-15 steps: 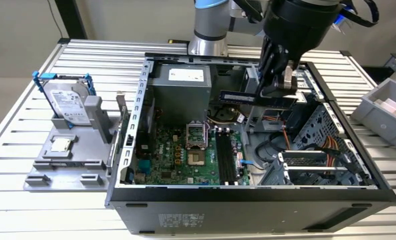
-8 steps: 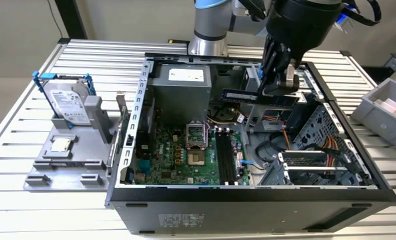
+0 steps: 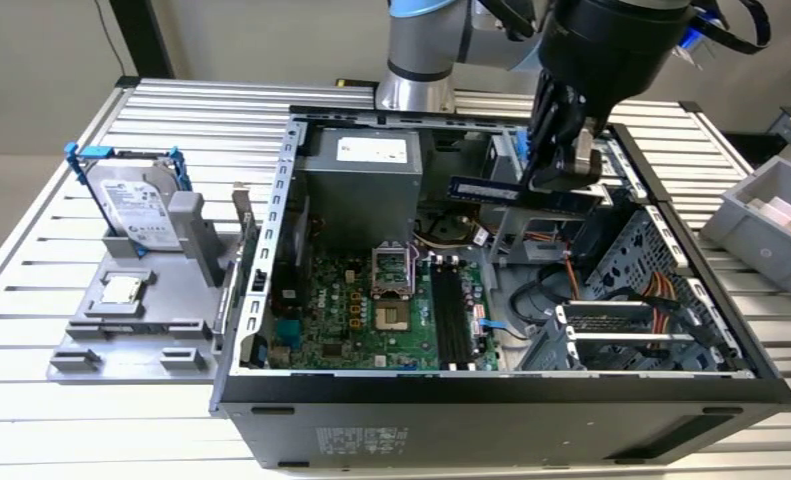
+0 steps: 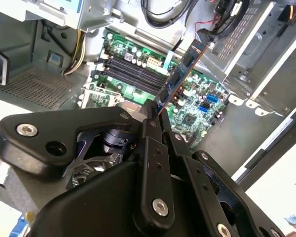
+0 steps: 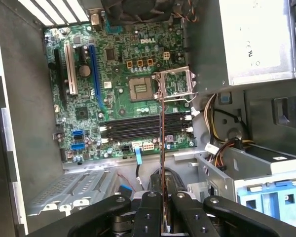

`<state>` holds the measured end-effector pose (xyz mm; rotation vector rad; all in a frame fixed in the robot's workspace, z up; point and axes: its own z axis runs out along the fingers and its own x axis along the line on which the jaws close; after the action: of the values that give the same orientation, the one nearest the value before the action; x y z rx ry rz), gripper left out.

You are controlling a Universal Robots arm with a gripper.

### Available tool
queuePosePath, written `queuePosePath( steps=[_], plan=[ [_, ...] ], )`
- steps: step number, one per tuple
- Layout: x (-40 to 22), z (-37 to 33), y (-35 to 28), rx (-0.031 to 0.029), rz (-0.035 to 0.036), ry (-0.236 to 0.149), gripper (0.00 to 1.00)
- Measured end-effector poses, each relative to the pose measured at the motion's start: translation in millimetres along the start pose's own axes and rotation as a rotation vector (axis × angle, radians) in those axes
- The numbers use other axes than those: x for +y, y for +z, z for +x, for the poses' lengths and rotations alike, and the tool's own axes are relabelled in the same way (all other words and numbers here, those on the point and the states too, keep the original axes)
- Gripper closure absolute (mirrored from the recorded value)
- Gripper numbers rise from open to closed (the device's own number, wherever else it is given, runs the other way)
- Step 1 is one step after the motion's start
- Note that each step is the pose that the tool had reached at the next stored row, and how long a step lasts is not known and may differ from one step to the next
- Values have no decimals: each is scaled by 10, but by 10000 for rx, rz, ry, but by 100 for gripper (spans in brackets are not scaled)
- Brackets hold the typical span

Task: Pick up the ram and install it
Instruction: 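Insert the ram into the slot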

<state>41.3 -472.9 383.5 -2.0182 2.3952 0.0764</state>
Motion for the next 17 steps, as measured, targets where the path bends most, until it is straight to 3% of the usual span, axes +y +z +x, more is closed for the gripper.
queuePosePath(
  steps=[17],
  plan=[
    [-3, -8, 1, -8, 9, 221, 100]
  ],
)
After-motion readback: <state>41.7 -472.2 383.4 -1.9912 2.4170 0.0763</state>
